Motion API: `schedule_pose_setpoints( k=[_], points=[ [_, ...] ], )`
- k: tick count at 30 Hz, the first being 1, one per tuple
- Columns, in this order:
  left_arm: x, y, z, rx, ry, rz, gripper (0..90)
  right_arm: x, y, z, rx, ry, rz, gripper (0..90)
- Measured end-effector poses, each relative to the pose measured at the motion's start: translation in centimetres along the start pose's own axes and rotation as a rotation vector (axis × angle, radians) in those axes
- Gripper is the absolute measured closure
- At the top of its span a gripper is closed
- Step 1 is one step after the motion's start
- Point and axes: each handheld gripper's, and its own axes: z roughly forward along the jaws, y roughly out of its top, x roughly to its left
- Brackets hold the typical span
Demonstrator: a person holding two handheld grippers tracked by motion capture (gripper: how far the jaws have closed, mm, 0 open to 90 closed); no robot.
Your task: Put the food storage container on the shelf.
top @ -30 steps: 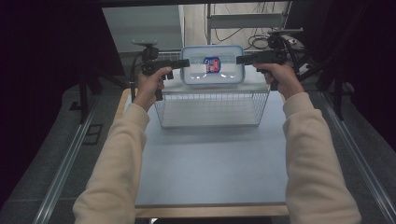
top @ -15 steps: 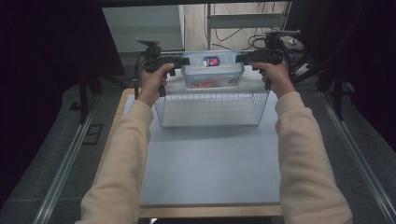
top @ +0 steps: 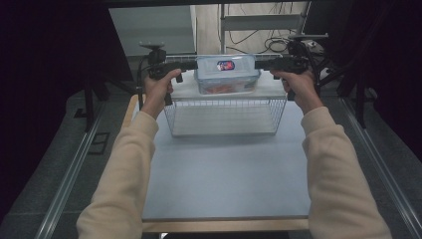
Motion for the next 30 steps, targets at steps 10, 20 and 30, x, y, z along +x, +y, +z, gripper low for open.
schedule_pose_setpoints(
  k=[10, 20, 30],
  points=[
    [-1.0, -2.3, -2.7, 0.037, -0.005, 0.104, 31.2, 0.1, -2.7, -2.3, 0.004, 0.026, -0.076, 37.5],
    [-2.8, -7.2, -5.4, 0.096, -0.023, 0.189, 31.0, 0.8, -7.7, -4.5, 0.029, 0.056, -0.162, 34.7],
    [-3.4, -15.5, -7.2, 0.166, -0.038, 0.252, 30.1, 0.5, -15.6, -6.2, 0.035, 0.1, -0.22, 32.8]
  ],
)
